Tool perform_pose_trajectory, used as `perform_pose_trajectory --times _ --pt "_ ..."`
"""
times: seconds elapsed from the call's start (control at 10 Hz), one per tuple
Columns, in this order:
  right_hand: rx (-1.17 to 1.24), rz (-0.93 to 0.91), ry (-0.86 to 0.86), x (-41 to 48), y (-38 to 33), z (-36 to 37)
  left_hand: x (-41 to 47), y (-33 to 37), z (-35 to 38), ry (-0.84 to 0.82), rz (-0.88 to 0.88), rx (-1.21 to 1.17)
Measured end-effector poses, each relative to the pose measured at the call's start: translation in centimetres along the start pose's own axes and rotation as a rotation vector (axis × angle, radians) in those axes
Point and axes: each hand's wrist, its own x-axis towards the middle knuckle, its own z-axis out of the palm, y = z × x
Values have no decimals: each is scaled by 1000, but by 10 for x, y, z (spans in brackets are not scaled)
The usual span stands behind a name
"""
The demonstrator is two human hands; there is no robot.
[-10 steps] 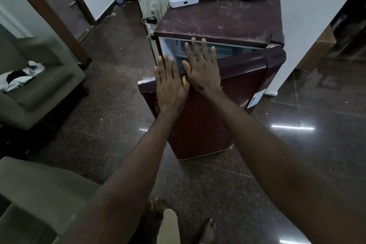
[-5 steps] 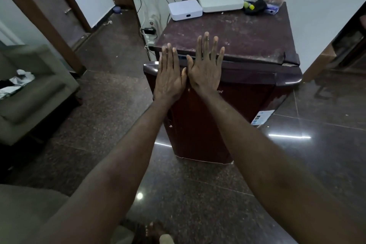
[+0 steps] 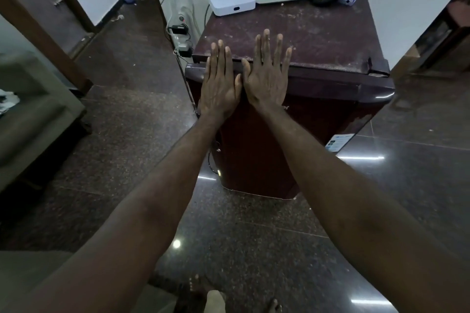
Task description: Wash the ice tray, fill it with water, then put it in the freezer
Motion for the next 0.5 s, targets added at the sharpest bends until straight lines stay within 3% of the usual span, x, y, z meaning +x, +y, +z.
perform_pose_trajectory --times 0.3,0.4,0.5 --pt "-26 15 -92 -3 -6 -9 -14 -1 -25 -73 13 -73" --pt "-22 0 -67 -22 -35 -12 -52 -44 -25 -22 -36 -83" --pt "16 -202 -72 -54 -89 1 -104 -104 -38 -58 -109 -2"
